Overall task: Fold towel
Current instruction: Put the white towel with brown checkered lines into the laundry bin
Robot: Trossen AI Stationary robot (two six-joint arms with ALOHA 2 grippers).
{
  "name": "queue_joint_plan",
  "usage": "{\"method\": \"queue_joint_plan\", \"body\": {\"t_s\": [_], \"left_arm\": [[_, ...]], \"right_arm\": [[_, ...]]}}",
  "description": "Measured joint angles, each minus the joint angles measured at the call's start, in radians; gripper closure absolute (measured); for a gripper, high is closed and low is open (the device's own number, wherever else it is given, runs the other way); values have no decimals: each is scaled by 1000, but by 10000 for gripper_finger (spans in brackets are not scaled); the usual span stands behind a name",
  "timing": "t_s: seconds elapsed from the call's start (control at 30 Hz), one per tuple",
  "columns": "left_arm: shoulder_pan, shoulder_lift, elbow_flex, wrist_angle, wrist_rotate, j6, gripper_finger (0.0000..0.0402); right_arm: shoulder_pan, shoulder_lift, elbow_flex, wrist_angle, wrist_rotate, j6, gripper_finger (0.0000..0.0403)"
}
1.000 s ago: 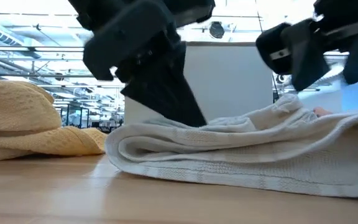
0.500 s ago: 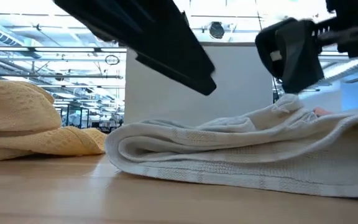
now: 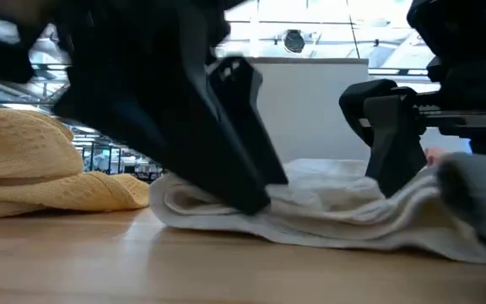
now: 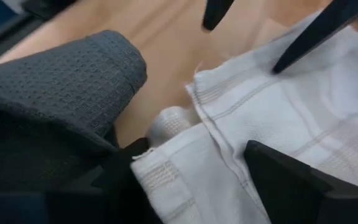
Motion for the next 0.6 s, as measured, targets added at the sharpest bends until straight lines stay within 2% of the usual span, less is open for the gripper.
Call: {"method": "queue_joint_plan", "body": {"t_s": [0.2,0.37,0.47,0.53,0.6], "left_arm": [[23,36,0,17,-7,6,138],[27,43,0,31,-124,56,138],[34,43,0,45,-127,85,138],[40,43,0,53,-85,85,138],[41,43,0,58,-68,80,138]], "right_arm": [[-12,0,-1,-3,35,24,207],[-16,-2,-2,7,43,34,307],[-17,-4,-3,28,41,18,374],[-21,-8,-3,35,38,8,391],[-24,-8,-3,38,49,17,387]]}}
